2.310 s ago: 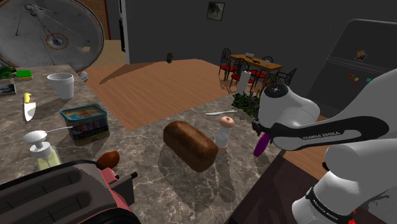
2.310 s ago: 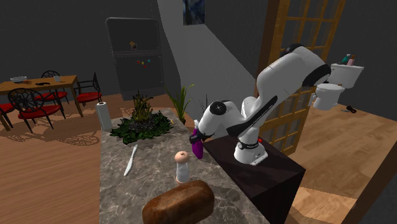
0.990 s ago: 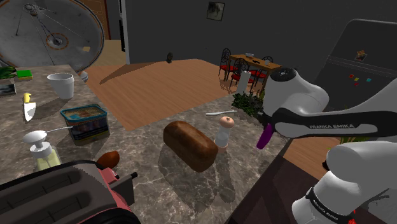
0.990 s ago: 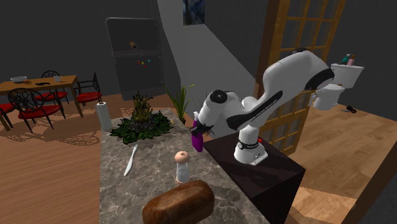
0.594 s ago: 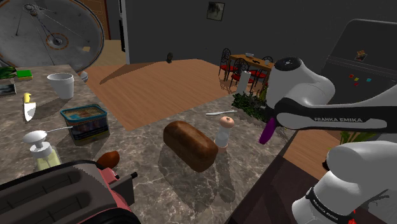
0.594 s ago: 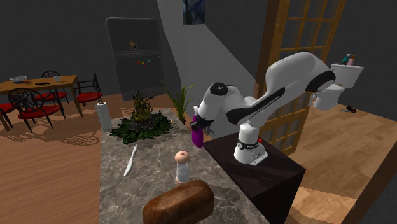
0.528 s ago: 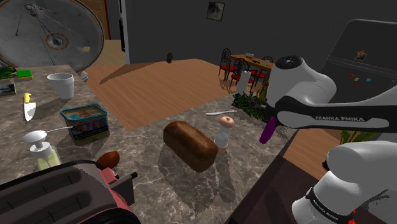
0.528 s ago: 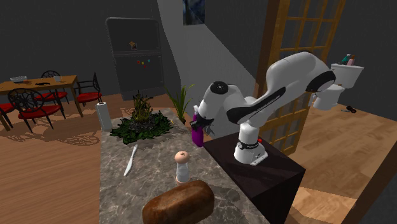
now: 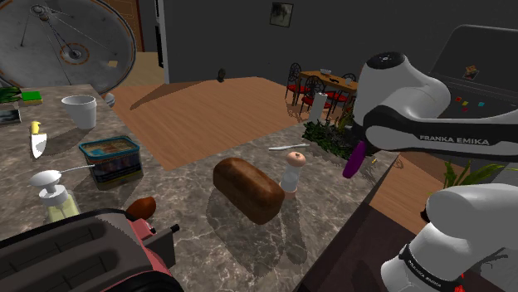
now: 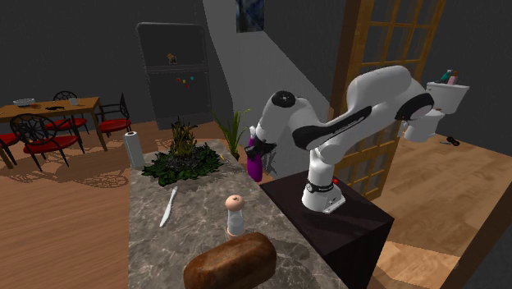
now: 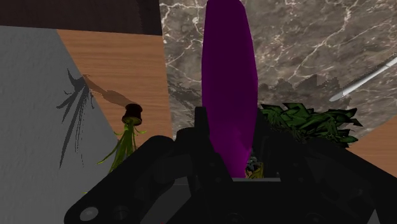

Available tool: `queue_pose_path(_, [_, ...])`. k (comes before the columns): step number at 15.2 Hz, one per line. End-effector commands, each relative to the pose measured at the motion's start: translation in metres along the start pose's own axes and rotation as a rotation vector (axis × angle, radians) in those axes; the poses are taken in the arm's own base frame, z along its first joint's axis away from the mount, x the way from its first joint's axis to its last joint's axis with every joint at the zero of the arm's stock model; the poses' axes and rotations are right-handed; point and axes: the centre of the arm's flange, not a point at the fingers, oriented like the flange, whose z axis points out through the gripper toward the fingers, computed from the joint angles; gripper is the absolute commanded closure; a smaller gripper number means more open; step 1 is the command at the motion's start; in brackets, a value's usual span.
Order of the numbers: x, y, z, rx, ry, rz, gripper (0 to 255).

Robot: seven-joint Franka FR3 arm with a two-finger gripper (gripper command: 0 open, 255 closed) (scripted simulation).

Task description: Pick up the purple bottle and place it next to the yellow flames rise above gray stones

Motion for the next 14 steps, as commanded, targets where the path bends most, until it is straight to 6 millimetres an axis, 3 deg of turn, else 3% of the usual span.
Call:
queue_pose_path(1, [0.006, 0.000, -0.008, 0.000, 0.000, 0.000, 255])
queue_pose_path(14, [0.042, 0.000, -0.067, 0.000, 0.000, 0.000, 255])
